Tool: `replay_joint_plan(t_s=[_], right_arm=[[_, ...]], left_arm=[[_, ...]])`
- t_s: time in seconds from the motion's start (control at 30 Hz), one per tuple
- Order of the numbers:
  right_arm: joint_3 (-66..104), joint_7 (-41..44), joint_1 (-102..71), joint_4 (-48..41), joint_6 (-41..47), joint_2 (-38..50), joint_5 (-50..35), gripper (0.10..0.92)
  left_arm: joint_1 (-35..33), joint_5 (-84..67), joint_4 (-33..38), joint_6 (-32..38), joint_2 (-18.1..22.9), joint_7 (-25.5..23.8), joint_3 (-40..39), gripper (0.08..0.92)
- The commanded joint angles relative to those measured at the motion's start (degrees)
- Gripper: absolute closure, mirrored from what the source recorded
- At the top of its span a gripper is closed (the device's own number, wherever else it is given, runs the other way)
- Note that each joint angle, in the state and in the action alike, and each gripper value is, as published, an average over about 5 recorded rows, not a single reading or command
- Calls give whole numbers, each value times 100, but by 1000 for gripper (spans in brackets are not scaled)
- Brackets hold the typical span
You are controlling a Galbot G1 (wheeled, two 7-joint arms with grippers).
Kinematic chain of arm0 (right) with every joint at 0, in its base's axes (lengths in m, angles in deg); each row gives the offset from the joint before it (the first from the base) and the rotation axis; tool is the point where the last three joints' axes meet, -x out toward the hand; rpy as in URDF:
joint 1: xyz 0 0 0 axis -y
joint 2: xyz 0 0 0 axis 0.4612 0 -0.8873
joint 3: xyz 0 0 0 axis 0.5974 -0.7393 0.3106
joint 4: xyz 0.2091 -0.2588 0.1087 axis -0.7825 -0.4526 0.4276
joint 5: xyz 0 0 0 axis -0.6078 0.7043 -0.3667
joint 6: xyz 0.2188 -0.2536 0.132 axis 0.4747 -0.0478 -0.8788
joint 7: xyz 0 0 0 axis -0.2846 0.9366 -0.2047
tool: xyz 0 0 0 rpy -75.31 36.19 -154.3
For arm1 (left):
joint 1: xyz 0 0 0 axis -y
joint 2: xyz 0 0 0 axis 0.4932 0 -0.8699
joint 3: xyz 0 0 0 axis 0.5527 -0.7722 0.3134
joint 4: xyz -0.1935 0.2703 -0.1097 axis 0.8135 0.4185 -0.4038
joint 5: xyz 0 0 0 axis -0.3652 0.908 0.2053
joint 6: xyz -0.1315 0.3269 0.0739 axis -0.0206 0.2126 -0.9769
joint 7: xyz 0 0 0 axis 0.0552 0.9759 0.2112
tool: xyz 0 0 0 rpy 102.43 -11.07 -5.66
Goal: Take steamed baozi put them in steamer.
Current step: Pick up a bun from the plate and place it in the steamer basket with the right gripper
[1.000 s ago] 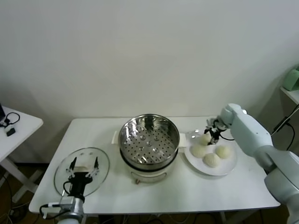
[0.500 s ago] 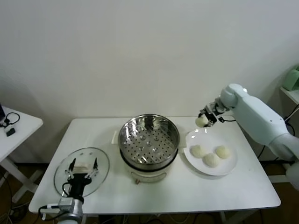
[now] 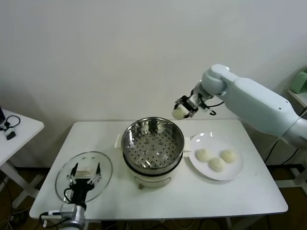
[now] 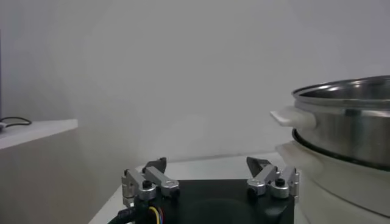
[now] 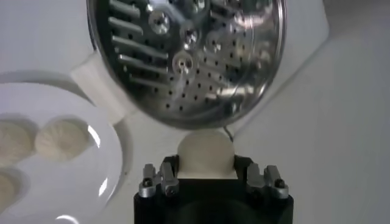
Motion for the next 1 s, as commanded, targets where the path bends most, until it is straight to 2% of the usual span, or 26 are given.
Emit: replay_joint_plan(t_s=[0.03, 0.27, 0.53, 0.73, 1.0], right_arm=[[-606, 4, 270, 862, -109, -260, 44, 414], [-637, -18, -104, 532, -555, -681, 851, 414], [-320, -128, -629, -360, -1262, -1222, 2162, 414], [10, -190, -969, -908, -1402, -1512, 2603, 414], [219, -234, -1180, -1149, -1527, -1736, 2818, 414]], left_arm=[[-9, 3, 24, -8, -1, 7, -2, 177], [-16, -1, 47, -21, -21, 21, 2, 177], [-31, 2, 38, -19, -22, 28, 25, 177], [-41, -21, -14, -1, -33, 29, 66, 177], [-47, -21, -65, 10, -33, 31, 69, 177]])
